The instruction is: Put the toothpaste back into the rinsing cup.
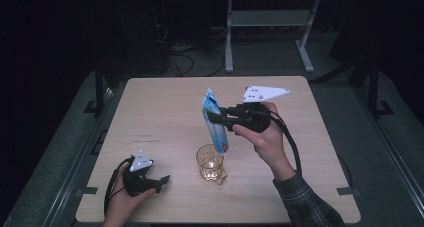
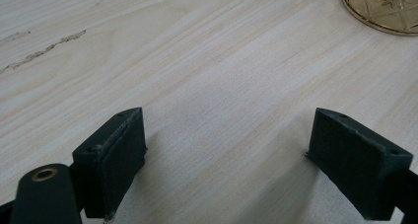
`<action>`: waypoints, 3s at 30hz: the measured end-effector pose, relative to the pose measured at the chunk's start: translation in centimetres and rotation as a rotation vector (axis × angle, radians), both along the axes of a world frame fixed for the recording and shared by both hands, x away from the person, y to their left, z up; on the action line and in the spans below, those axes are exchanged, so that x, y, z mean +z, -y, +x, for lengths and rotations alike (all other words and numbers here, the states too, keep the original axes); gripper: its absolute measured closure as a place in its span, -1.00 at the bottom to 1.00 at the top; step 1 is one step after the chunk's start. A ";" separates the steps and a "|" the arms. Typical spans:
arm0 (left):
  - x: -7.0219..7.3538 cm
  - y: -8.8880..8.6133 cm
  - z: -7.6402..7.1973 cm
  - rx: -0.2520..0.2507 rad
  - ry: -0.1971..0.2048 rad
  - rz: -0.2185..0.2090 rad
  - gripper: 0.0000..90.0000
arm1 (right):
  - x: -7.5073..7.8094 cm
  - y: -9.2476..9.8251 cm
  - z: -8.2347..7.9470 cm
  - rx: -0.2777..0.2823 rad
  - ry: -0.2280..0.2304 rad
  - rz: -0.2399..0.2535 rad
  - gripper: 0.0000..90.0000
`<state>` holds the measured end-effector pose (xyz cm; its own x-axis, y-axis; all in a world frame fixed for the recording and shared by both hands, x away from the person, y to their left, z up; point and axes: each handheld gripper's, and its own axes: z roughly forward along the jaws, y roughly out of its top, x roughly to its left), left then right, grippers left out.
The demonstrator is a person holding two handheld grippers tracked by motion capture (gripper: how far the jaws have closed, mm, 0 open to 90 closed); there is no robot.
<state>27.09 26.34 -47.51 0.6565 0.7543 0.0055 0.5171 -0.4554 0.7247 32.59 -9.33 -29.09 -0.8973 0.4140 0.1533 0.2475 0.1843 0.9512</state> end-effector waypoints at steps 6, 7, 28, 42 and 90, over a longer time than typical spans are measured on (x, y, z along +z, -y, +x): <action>0.0 0.0 0.0 0.000 0.001 0.002 -0.71 | -0.3 -1.3 0.2 0.013 -0.004 -0.019 0.63; 0.0 0.0 0.0 0.000 0.001 0.002 -0.71 | -0.4 -1.5 0.2 0.015 -0.003 -0.024 0.63; 0.0 0.0 0.0 -0.001 -0.001 0.000 -0.71 | -3.4 -3.4 0.6 0.042 -0.052 -0.089 0.63; 0.0 0.0 0.0 -0.001 0.000 0.000 -0.71 | -5.5 -3.9 0.6 0.049 -0.079 -0.149 0.63; 0.0 0.0 0.0 0.000 0.001 0.000 -0.71 | -7.8 -3.3 -0.2 0.074 -0.090 -0.195 0.36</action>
<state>27.07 26.33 -47.52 0.6565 0.7543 0.0061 0.5166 -0.4554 0.7251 32.34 -6.05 -36.86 -0.9125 0.3775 0.1577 0.3090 0.3835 0.8703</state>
